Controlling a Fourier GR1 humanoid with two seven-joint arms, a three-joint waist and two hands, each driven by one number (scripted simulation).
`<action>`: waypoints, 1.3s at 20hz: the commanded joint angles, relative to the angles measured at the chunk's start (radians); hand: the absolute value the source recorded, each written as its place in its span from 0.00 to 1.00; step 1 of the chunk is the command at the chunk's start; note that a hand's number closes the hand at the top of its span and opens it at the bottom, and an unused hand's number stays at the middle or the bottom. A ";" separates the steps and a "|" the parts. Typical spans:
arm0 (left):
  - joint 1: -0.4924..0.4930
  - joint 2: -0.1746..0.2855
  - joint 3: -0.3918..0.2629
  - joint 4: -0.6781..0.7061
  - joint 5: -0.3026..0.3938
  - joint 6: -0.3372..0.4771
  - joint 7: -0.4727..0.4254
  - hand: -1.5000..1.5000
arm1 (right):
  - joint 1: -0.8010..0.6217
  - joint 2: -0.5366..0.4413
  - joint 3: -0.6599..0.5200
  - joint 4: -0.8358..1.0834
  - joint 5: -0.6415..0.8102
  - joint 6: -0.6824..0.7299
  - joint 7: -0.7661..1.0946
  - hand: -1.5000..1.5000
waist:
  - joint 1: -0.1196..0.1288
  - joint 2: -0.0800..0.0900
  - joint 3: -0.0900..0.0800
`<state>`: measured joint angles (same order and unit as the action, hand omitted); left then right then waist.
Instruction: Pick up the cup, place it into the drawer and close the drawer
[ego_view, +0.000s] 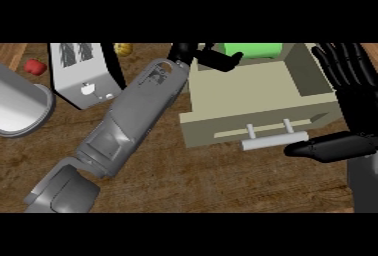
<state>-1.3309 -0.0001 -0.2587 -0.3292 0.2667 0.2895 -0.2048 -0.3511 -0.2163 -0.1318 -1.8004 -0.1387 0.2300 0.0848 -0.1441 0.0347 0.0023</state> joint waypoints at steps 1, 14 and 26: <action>0.010 0.000 -0.069 0.049 0.011 -0.018 0.008 1.00 | -0.028 0.003 0.009 0.027 -0.008 0.016 -0.019 0.00 | -0.036 0.015 0.001; 0.079 0.000 -0.010 -0.082 0.258 -0.085 -0.186 0.00 | -0.078 0.042 0.195 0.022 -0.178 0.244 0.017 1.00 | -0.055 0.019 -0.003; 0.064 0.000 0.005 -0.055 0.365 0.011 -0.283 0.00 | -0.003 -0.195 0.306 0.012 0.116 0.389 0.107 0.00 | 0.064 -0.017 -0.001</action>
<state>-1.2700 0.0000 -0.2610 -0.3974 0.6029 0.2978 -0.4749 -0.3639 -0.3588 0.1642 -1.7820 -0.1609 0.6199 0.2093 -0.1209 0.0250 0.0002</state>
